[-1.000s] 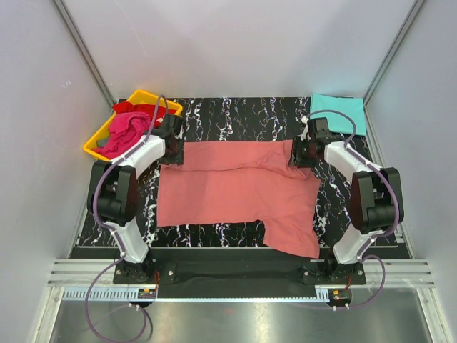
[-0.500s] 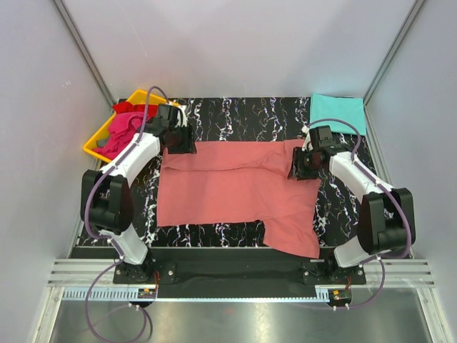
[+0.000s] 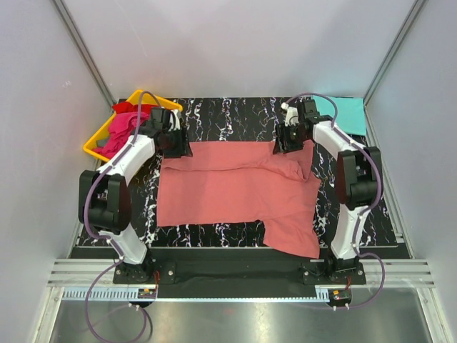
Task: Fold and stack the t-shirts
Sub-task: Fold the tshirt
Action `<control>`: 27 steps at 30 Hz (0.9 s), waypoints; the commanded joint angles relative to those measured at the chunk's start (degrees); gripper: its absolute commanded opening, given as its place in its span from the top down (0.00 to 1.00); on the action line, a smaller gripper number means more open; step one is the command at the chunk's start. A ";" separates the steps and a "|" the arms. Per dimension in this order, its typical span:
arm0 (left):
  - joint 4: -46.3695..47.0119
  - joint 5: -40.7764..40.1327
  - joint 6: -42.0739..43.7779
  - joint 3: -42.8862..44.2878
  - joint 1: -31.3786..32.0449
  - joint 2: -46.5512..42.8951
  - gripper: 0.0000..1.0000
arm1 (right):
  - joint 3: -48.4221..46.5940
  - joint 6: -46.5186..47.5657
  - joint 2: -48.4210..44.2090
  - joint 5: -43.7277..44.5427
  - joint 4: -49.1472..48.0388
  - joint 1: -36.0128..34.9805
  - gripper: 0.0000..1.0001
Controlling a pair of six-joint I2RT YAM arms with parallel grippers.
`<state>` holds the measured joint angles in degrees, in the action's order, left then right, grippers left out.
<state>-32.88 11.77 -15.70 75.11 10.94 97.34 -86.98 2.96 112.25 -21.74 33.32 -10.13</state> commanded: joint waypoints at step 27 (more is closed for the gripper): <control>3.79 3.35 -0.38 0.04 -1.89 -0.13 0.47 | -11.81 8.64 10.01 -8.78 3.93 -3.75 1.00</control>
<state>-31.31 13.76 -16.49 74.85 9.41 97.36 -98.24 11.79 126.72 -31.83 35.88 -12.27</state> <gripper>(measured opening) 0.533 0.037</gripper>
